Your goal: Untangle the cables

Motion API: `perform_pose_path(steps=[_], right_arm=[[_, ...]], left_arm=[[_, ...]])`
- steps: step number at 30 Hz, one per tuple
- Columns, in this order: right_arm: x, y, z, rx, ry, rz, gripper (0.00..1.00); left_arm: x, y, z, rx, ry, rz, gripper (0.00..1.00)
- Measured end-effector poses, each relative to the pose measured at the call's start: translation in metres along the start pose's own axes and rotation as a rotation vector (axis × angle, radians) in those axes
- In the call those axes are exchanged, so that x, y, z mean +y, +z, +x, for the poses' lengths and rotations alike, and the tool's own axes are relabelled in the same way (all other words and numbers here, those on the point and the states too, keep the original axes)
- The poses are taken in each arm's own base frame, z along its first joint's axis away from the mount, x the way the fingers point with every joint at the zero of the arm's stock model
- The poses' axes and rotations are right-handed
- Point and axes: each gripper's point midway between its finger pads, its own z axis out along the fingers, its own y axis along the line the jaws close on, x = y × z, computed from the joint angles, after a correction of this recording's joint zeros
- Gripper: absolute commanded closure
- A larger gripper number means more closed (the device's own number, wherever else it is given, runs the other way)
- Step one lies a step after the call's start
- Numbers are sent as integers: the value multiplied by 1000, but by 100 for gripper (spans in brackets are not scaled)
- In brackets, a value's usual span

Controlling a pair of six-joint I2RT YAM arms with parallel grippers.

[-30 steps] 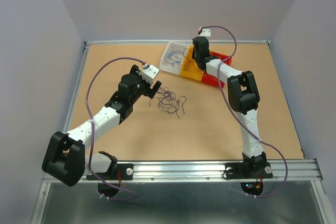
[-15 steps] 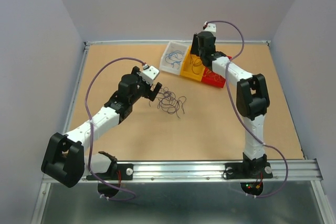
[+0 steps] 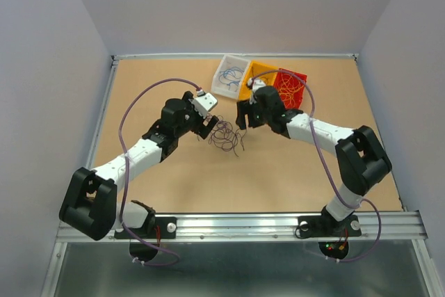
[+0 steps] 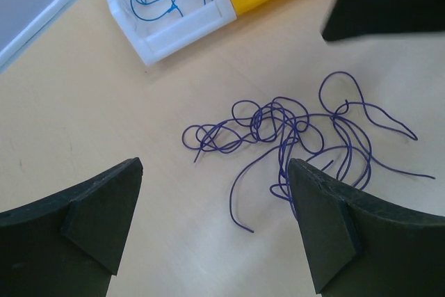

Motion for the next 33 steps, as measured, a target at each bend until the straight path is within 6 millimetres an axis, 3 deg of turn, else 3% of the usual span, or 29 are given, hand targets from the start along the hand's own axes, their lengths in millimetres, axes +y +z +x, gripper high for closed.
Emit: perform_pose_path(steps=[3,6,13,19,20,22,23,26,30,33], right_arm=[[17,0,72,160,-44,-31,28],[31,-4,98,215,-71,-57,33],[28,-2,105,209,-54,-36,46],[25,5,118,240,-57,-32,65],[25,6,119,242,-57,-33,70],[26,6,120,246,-61,-38,94],[26,6,120,244,-62,-39,99],[25,4,121,236,-69,-42,99],[18,-16,126,229,-65,-19,99],[17,-33,107,160,-54,-5,99]], left_arm=[[-3,6,12,32,10,16,1],[-4,8,17,49,17,18,1],[0,8,17,51,19,-1,1],[0,8,16,50,16,-5,1],[0,7,16,48,16,-5,1],[1,6,12,38,17,-5,1],[1,5,10,32,18,-7,1],[2,2,5,17,20,-9,1],[1,1,1,4,21,-1,1],[-2,1,1,2,18,11,1]])
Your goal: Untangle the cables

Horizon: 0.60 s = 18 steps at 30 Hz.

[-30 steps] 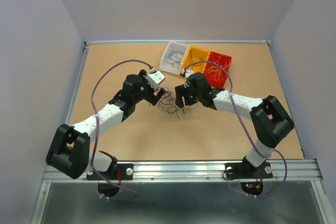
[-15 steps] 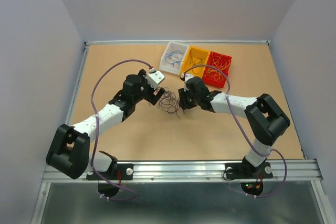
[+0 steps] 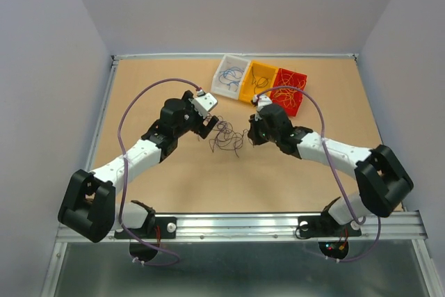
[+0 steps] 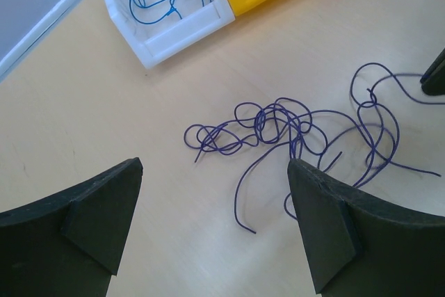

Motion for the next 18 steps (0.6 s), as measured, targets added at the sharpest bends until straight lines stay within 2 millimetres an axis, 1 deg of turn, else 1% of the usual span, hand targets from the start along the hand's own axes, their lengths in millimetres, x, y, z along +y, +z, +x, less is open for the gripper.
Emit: perform_pose_path(steps=[2,3,5,8,10,12,14,16,17,18], right_arm=[[0,-17,-20,-73,9,10,99],[0,-29,-37,-133,17,18,99],[0,-48,-59,-216,31,29,99],[0,-69,-80,-300,44,36,99],[0,-78,-88,-334,48,38,99],[1,-83,-95,-350,49,38,100],[4,-88,-105,-374,49,35,99],[4,-93,-118,-401,49,44,99],[4,-96,-127,-421,48,52,99],[4,-100,-140,-448,49,64,99]], left_arm=[[-1,0,0,-2,-1,4,1],[-1,0,0,-2,-2,6,1],[-2,0,-1,-3,-5,11,1],[-4,0,-1,-6,-5,23,1],[-6,0,-1,-8,-5,33,1],[-9,0,-2,-13,-5,50,1],[-12,0,-3,-17,-6,68,1],[-13,0,-3,-19,-9,74,1],[-13,0,-3,-19,-9,73,1],[-13,0,-3,-19,-10,72,1]])
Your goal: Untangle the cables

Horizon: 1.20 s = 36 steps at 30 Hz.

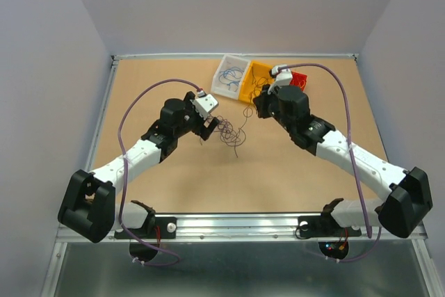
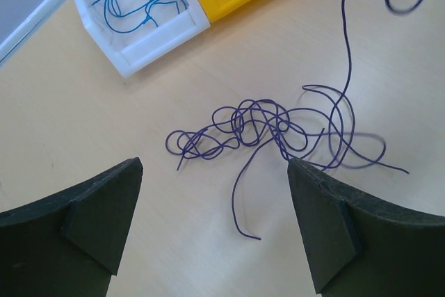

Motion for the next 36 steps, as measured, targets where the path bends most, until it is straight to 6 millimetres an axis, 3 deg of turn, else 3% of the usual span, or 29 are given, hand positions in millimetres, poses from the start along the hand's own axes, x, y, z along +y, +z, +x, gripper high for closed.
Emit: perform_pose_path(steps=[7,10,14,25,30,36], right_arm=[[6,21,-56,-100,-19,50,99],[10,21,-72,-127,-23,42,100],[17,13,-109,-205,-21,35,100],[54,-32,-219,-428,-14,-107,99],[67,-62,-268,-535,-5,-161,99],[84,-88,-308,-634,4,-241,99]], left_arm=[[4,-1,-2,-2,-4,-24,1],[5,-1,-2,-2,-4,-27,1],[8,-1,-2,-1,-7,-45,1],[13,-5,-10,-38,-13,-77,1],[12,-14,-26,-102,-8,-76,1],[0,-5,-38,-153,2,8,1]])
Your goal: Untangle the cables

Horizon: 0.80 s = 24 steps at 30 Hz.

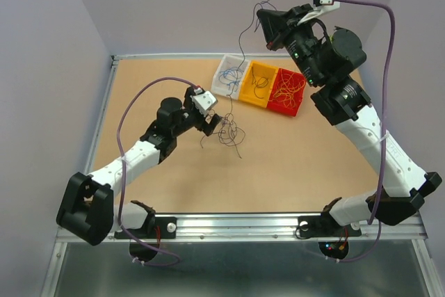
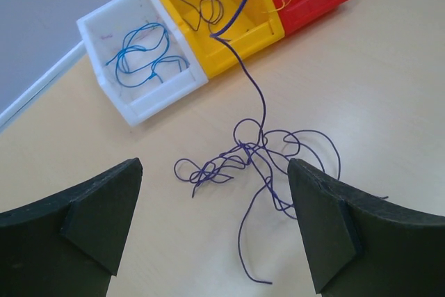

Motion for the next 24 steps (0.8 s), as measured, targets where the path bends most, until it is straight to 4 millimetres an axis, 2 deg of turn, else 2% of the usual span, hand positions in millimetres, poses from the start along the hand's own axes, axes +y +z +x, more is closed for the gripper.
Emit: perform_pose_path(steps=[5,9,12,16,19,20,22,23,24], right_arm=[[10,5,3,8,20,-50,99],[14,7,10,26,33,-69,99],[15,7,10,27,38,-75,99],[15,7,10,26,41,-75,99],[15,7,10,25,41,-75,99],[15,7,10,25,41,-75,100],[15,7,10,26,43,-75,99],[15,7,9,25,43,-75,99],[15,7,9,24,43,-74,99]], left_arm=[[-6,26,-11,-33,-23,85,2],[-15,48,-13,-43,-61,168,7],[-23,60,-2,-23,-93,220,9],[-36,64,8,-4,-137,278,20],[-43,68,9,-7,-160,303,37],[-46,71,11,-7,-164,312,54],[-51,75,16,4,-176,323,68],[-53,78,21,13,-188,327,86],[-56,81,27,29,-199,329,96]])
